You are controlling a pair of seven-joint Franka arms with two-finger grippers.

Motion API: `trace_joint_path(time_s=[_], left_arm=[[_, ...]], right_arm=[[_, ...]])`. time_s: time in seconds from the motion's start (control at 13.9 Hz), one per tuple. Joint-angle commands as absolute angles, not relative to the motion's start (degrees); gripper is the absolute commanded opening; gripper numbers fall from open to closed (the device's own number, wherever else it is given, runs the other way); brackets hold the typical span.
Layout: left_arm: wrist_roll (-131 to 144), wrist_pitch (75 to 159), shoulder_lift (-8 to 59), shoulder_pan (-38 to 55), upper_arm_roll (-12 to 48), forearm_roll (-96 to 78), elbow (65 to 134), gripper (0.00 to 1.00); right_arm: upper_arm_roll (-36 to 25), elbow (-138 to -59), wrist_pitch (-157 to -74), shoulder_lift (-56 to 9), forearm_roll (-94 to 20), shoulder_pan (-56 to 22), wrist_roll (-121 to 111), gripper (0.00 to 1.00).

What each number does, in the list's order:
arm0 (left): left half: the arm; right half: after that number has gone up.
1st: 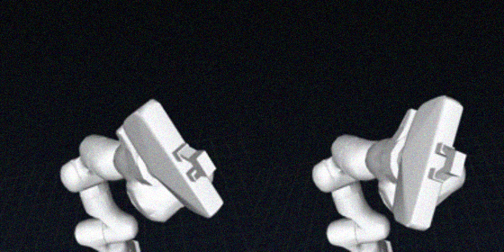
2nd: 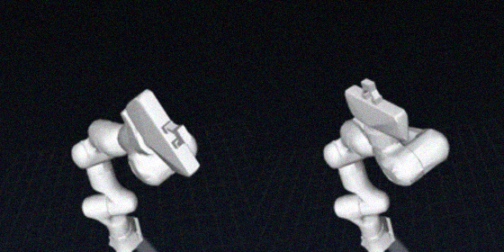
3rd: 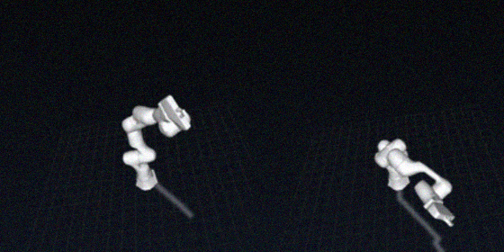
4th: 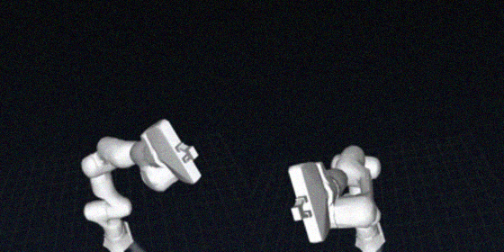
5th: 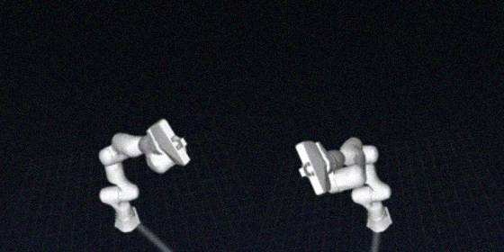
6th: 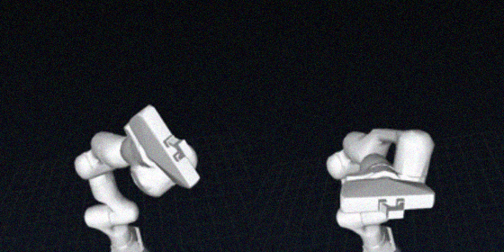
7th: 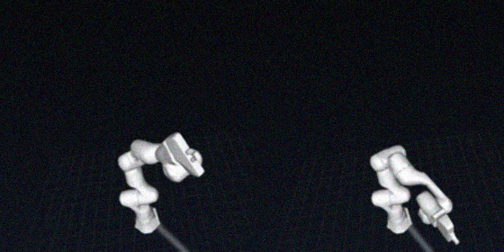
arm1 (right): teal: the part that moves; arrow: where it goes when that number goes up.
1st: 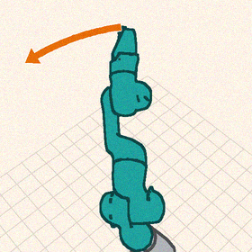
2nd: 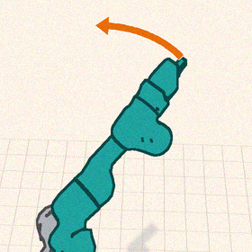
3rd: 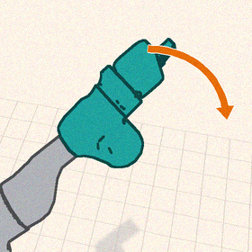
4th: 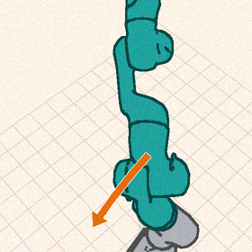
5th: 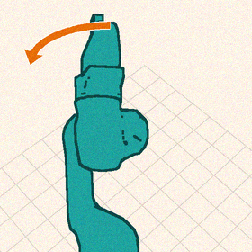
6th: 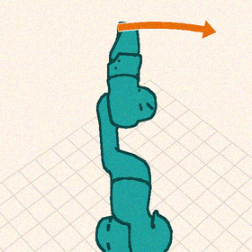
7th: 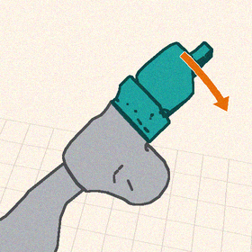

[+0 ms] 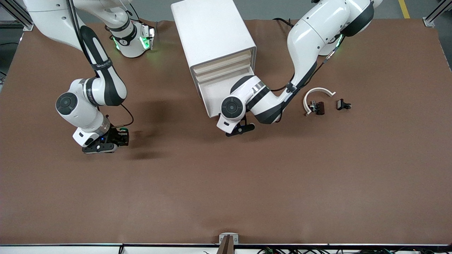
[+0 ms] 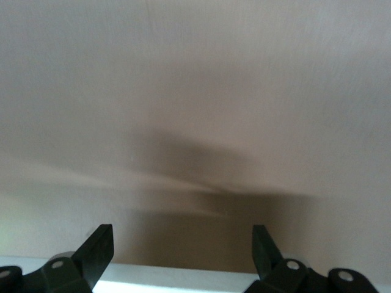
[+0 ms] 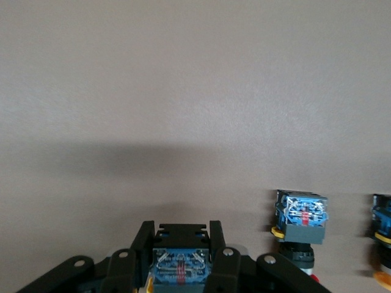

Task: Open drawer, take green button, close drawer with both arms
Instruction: 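Carry the button toward the red buttons while the left gripper pushes the drawer, then lower the button beside the red button while the left gripper closes the drawer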

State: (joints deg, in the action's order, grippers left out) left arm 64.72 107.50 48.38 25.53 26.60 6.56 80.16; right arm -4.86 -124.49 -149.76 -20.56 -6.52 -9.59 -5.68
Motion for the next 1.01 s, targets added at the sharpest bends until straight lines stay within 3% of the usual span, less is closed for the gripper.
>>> trace_joint_path(time_s=[0.0, 0.29, 0.94], left_arm=[[67.2, 104.7, 48.5, 25.2, 29.3, 6.7, 80.6, 1.00], [70.1, 100.6, 49.2, 25.1, 32.3, 4.5, 81.5, 1.00], [69.7, 100.5, 51.0, 25.2, 33.0, -8.8, 82.0, 1.00]], right_arm=[[-3.6, -123.8, -151.3, -23.7, -6.4, -7.5, -6.2, 0.00], [-3.6, -123.1, -151.3, -26.2, -6.5, -7.3, -5.7, 0.00], [-3.5, -120.1, -150.3, -28.3, -8.5, -7.6, -4.2, 0.00]])
